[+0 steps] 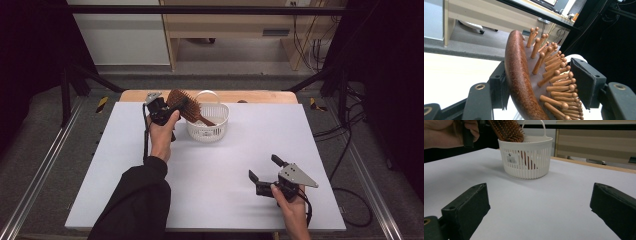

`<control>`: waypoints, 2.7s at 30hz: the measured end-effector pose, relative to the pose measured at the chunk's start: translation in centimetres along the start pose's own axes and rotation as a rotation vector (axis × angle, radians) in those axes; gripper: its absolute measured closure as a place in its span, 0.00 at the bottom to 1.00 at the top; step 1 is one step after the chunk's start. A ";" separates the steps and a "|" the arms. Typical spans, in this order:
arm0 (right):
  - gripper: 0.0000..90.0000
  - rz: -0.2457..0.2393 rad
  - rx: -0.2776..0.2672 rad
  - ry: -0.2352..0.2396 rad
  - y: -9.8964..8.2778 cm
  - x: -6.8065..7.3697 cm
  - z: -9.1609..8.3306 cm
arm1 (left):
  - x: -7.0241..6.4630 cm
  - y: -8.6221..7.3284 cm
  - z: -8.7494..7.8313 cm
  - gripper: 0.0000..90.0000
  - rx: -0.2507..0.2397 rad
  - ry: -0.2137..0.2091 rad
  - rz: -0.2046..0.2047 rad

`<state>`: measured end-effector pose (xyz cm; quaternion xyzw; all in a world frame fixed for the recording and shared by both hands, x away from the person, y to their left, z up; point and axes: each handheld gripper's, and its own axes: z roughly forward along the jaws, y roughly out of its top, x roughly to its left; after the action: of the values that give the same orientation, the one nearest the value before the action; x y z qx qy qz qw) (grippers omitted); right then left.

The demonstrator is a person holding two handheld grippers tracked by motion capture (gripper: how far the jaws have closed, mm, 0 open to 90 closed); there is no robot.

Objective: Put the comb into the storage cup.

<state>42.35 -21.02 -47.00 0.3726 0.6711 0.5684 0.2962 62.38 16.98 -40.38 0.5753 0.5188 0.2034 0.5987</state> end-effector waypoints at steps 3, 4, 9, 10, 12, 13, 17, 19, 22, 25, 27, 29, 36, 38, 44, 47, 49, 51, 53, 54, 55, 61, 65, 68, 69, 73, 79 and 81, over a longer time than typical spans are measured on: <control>0.03 -0.001 0.000 0.000 0.0 0.0 0.0 | 0.0 0.0 0.0 0.41 -0.001 0.003 -0.006; 0.03 0.000 0.000 0.001 0.0 0.0 0.0 | 0.0 0.0 0.0 0.41 -0.001 0.004 -0.006; 0.03 0.001 0.000 0.000 0.0 0.0 0.0 | 0.0 -0.2 0.2 0.39 0.011 0.003 0.000; 0.03 0.001 0.000 0.000 0.0 0.0 0.0 | 0.0 -0.2 0.2 0.39 0.011 0.001 -0.001; 0.03 0.001 -0.002 0.001 0.0 0.0 0.0 | 0.0 -0.3 0.2 0.39 0.011 0.002 -0.005; 0.03 0.001 -0.002 0.001 0.0 0.0 0.0 | 0.0 -0.3 0.2 0.39 0.011 0.002 -0.005; 0.03 0.004 0.001 0.003 0.0 0.0 0.0 | 0.1 -0.3 0.2 0.37 0.015 0.014 -0.001; 0.03 0.003 0.001 0.004 0.0 0.0 0.0 | 0.2 -0.3 0.1 0.37 0.012 0.012 -0.002; 0.03 0.004 0.001 0.004 0.0 0.0 0.0 | 0.2 -0.3 0.1 0.37 0.012 0.013 -0.001; 0.03 0.003 0.002 0.005 0.0 0.0 0.0 | 0.2 -0.3 0.1 0.36 0.010 0.015 0.005; 0.03 0.004 0.002 0.004 0.0 0.0 0.0 | 0.1 -0.3 0.1 0.35 0.010 0.019 0.015; 0.03 0.005 0.003 0.004 0.0 0.0 0.0 | 0.0 -0.3 0.1 0.34 0.009 0.022 0.023; 0.03 0.006 0.002 0.005 0.0 0.0 0.0 | 0.1 -0.2 0.1 0.33 0.000 0.024 0.024; 0.03 0.006 0.002 0.006 0.0 0.0 0.0 | 0.2 -0.2 0.1 0.33 0.000 0.024 0.024; 0.03 0.007 0.002 0.005 0.0 0.0 0.0 | 0.0 -0.3 0.2 0.25 0.003 0.027 0.025; 0.03 0.006 0.003 0.006 0.0 0.0 0.0 | -0.1 -0.3 0.2 0.22 0.004 0.033 0.034; 0.03 0.005 0.004 0.006 -0.1 0.0 0.1 | -0.1 -0.3 0.2 0.16 0.004 0.034 0.041; 0.03 0.005 0.003 0.007 0.0 0.0 0.1 | -0.2 -0.3 0.2 0.11 0.003 0.033 0.048; 0.03 0.005 0.002 0.005 0.0 0.0 0.1 | -0.1 -0.3 0.2 0.07 0.003 0.032 0.047; 0.03 0.006 0.003 0.005 0.0 0.0 0.0 | -0.1 -0.3 0.2 0.05 0.003 0.034 0.046; 0.03 0.006 0.003 0.006 0.0 0.0 0.0 | -0.1 -0.3 0.1 0.05 0.001 0.035 0.044; 0.03 0.007 0.003 0.005 0.0 0.0 0.1 | -0.1 -0.2 0.0 0.04 -0.008 0.036 0.047; 0.03 0.005 0.003 0.005 0.0 0.0 0.1 | -0.1 -0.1 -0.1 0.04 -0.006 0.034 0.047; 0.03 0.005 0.003 0.005 0.0 0.0 0.1 | -0.2 -0.1 -0.2 0.04 -0.010 0.031 0.051; 0.03 0.005 0.003 0.005 0.0 0.0 0.1 | -0.2 -0.1 -0.2 0.04 -0.009 0.032 0.051; 0.03 0.005 0.003 0.006 0.0 0.0 0.1 | -0.1 -0.2 -0.4 0.04 -0.012 0.035 0.055; 0.03 0.004 0.004 0.006 -0.1 0.0 0.1 | -0.1 -0.2 -0.9 0.04 -0.012 0.045 0.066; 0.03 0.004 0.003 0.006 0.0 0.1 0.1 | -0.1 -0.2 -1.1 0.04 -0.015 0.047 0.073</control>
<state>42.39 -20.90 -47.07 0.3729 0.6721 0.5689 0.2926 61.38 17.38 -40.34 0.5843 0.5098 0.2426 0.5830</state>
